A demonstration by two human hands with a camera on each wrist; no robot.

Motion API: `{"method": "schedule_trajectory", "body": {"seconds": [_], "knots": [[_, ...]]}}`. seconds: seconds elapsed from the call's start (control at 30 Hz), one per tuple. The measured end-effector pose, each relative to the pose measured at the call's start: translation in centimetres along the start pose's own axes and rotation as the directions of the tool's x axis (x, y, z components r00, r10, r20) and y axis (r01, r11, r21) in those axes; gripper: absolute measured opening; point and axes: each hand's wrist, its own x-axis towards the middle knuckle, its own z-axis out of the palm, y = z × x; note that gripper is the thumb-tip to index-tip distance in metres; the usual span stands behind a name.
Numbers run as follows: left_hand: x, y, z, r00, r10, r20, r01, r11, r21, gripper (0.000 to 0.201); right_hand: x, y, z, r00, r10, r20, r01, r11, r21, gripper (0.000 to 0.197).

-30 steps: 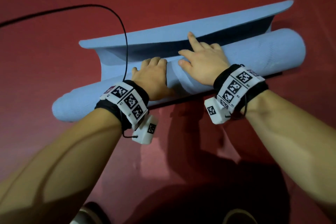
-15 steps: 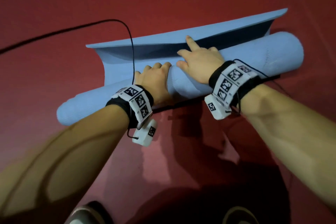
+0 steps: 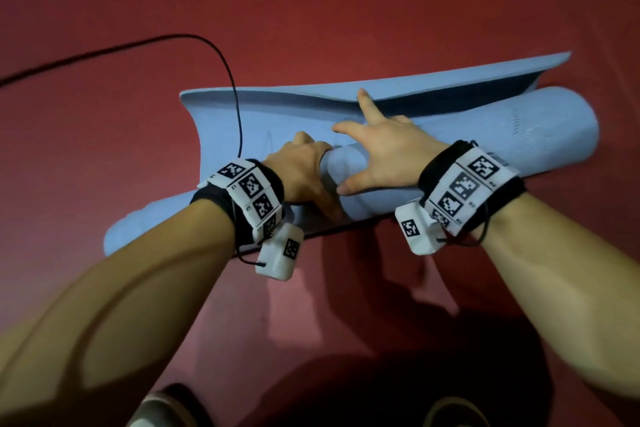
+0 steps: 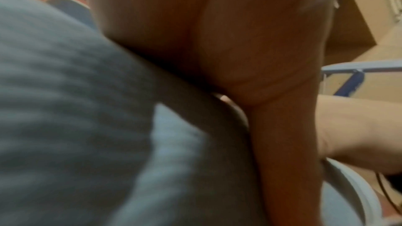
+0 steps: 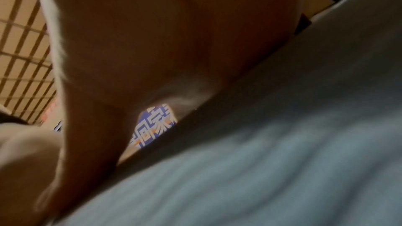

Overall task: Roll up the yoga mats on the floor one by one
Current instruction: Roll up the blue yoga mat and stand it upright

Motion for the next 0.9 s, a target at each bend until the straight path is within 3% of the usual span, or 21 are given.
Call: {"method": "schedule_trajectory", "body": {"seconds": [0.07,0.23,0.37,0.47,0.6,0.73,0.9], "knots": [[0.0,0.1,-0.1,1.000,0.014,-0.018,-0.014,1.000,0.027,0.124,0.4,0.3,0.3,1.000,-0.008,-0.021,0.008,1.000,-0.001,0.107],[-0.6,0.5,0.6,0.994,0.031,-0.106,-0.013,0.987,0.162,0.114,1.4,0.5,-0.3,1.000,-0.007,0.003,0.007,1.000,0.017,0.097],[-1.0,0.7,1.9,0.982,0.043,-0.184,0.009,0.962,0.273,0.123,1.9,0.2,-1.1,0.999,0.024,0.039,-0.026,0.998,0.057,0.089],[-0.1,0.5,1.2,0.981,0.034,-0.192,0.012,0.973,0.232,0.118,1.6,-0.4,-1.3,0.998,0.056,0.004,-0.056,0.998,0.019,0.077],[0.3,0.2,-0.3,0.987,0.010,-0.158,0.007,0.994,0.110,0.119,1.5,-1.8,0.0,0.979,0.119,-0.163,-0.135,0.987,-0.086,0.059],[0.5,0.1,-1.0,0.988,0.017,-0.151,-0.007,0.997,0.071,0.109,1.7,-2.3,1.3,0.955,0.148,-0.258,-0.171,0.983,-0.070,0.051],[0.7,-0.3,-1.6,0.976,0.025,-0.218,-0.016,0.999,0.043,0.122,1.4,-1.2,-0.6,0.979,0.064,-0.193,-0.069,0.997,-0.021,0.061]]}}
